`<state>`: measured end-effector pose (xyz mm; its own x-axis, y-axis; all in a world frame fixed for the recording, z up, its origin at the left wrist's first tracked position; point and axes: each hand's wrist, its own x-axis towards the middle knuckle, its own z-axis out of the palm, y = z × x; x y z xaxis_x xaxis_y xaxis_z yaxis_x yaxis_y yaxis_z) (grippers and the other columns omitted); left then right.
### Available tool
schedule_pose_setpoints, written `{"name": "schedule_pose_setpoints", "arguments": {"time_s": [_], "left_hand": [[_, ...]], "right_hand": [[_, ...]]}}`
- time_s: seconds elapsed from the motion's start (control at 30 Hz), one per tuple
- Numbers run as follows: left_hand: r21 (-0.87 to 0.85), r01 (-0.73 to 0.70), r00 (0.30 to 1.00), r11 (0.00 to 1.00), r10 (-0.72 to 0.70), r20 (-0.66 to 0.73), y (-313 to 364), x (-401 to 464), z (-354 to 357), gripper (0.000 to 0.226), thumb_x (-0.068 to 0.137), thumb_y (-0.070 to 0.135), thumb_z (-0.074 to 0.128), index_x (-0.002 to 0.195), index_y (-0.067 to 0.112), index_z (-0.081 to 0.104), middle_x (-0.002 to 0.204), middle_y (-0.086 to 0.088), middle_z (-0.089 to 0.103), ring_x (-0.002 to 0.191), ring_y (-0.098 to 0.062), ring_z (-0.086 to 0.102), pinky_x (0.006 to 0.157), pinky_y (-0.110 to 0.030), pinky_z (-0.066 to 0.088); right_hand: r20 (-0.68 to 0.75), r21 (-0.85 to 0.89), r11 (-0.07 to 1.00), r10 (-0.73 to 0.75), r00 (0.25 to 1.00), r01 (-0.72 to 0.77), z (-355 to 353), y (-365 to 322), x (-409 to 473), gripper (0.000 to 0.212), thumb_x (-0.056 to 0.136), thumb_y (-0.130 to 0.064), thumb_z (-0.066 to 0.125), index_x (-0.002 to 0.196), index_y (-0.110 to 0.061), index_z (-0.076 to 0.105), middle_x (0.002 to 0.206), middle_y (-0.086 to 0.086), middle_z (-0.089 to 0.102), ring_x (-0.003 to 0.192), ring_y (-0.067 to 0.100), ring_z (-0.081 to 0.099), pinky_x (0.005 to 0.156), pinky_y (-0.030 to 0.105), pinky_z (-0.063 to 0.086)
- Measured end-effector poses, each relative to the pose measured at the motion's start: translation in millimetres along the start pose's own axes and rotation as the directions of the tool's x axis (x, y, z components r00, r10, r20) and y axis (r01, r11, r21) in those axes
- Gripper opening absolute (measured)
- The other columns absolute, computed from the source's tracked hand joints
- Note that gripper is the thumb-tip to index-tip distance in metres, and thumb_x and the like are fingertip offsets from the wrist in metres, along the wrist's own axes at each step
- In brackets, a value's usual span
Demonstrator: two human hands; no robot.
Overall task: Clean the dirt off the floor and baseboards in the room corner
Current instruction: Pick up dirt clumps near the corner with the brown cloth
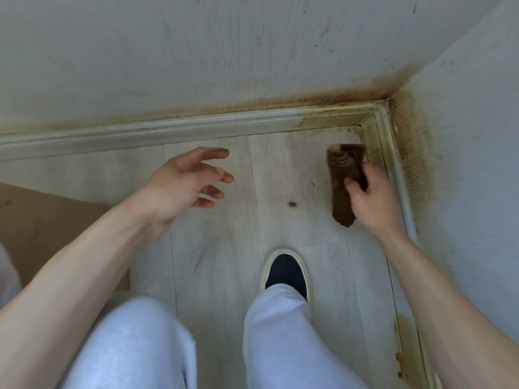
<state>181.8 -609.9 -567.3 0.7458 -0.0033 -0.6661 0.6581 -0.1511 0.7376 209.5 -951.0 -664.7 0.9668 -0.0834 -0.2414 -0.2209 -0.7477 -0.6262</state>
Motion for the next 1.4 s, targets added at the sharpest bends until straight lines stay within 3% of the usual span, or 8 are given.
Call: {"name": "schedule_pose_setpoints", "arguments": {"time_s": [0.2,0.37,0.57,0.7,0.8,0.9,1.2,1.4], "left_hand": [[-0.032,-0.054,0.998,0.998,0.054,0.015,8,-18,-4,0.031,0.103,0.015,0.057,0.128,0.029,0.066,0.109,-0.004,0.077,0.080,-0.016,0.065,0.078,-0.033,0.054],[-0.025,-0.069,0.998,0.997,0.069,-0.001,10,-27,-9,0.030,0.103,0.016,0.057,0.128,0.029,0.066,0.110,-0.005,0.077,0.080,-0.015,0.065,0.078,-0.034,0.054],[-0.025,-0.064,0.998,0.998,0.063,-0.020,10,-32,-10,0.029,0.103,0.014,0.057,0.127,0.027,0.067,0.109,-0.006,0.076,0.078,-0.015,0.064,0.077,-0.032,0.053],[-0.019,-0.062,0.998,0.998,0.062,-0.008,11,-33,-11,0.028,0.103,0.015,0.057,0.126,0.028,0.067,0.108,-0.005,0.077,0.078,-0.014,0.064,0.079,-0.033,0.053],[-0.007,-0.068,0.998,0.998,0.068,0.001,11,-32,-13,0.028,0.103,0.017,0.057,0.125,0.029,0.068,0.108,-0.003,0.077,0.079,-0.014,0.065,0.082,-0.036,0.053],[-0.007,-0.064,0.998,0.998,0.064,0.002,12,-33,-14,0.027,0.103,0.017,0.057,0.123,0.029,0.069,0.108,-0.004,0.077,0.079,-0.015,0.065,0.082,-0.036,0.053],[-0.053,-0.075,0.996,0.996,0.072,-0.050,16,-45,-22,0.027,0.103,0.019,0.058,0.126,0.028,0.068,0.108,-0.004,0.077,0.078,-0.014,0.064,0.079,-0.034,0.052],[-0.110,-0.108,0.984,0.988,0.090,-0.154,19,-61,-27,0.029,0.102,0.017,0.058,0.127,0.029,0.067,0.105,-0.003,0.077,0.077,-0.015,0.063,0.076,-0.031,0.053]], "right_hand": [[-0.033,-0.132,0.972,0.190,0.981,-0.193,30,28,-28,0.033,0.102,-0.022,0.054,0.133,-0.011,0.060,0.119,0.012,0.060,0.098,0.024,0.060,0.079,0.032,0.046],[0.103,-0.178,0.982,-0.046,0.994,0.064,92,-24,-44,0.054,0.099,-0.022,0.061,0.151,-0.014,0.048,0.128,0.014,0.053,0.101,0.030,0.061,0.087,0.038,0.053],[0.276,-0.475,0.834,-0.162,0.947,0.281,91,-27,-54,0.071,0.095,-0.050,0.061,0.157,-0.024,0.039,0.153,0.012,0.036,0.128,0.035,0.038,0.098,0.049,0.047],[0.415,-0.385,0.860,-0.162,0.895,0.334,72,-34,-49,0.061,0.102,-0.027,0.050,0.160,-0.033,0.033,0.166,0.005,0.020,0.137,0.032,0.029,0.105,0.049,0.045],[0.528,-0.526,0.761,-0.058,0.847,0.380,60,-47,-32,0.077,0.096,-0.018,0.061,0.161,-0.037,0.024,0.163,0.005,0.016,0.133,0.033,0.034,0.090,0.041,0.051],[0.520,-0.627,0.707,0.067,0.851,0.327,72,-60,-28,0.078,0.093,-0.029,0.071,0.157,-0.032,0.027,0.151,0.011,0.025,0.119,0.034,0.046,0.076,0.038,0.048],[0.206,-0.416,0.895,-0.078,0.975,0.160,131,-62,-58,0.050,0.088,-0.002,0.064,0.136,-0.015,0.060,0.128,0.022,0.053,0.076,0.026,0.043,0.061,0.033,0.039],[0.336,-0.155,0.948,-0.215,0.917,0.279,186,-116,-81,0.043,0.089,-0.007,0.059,0.130,-0.017,0.063,0.123,0.013,0.052,0.079,0.026,0.045,0.070,0.029,0.037]]}}
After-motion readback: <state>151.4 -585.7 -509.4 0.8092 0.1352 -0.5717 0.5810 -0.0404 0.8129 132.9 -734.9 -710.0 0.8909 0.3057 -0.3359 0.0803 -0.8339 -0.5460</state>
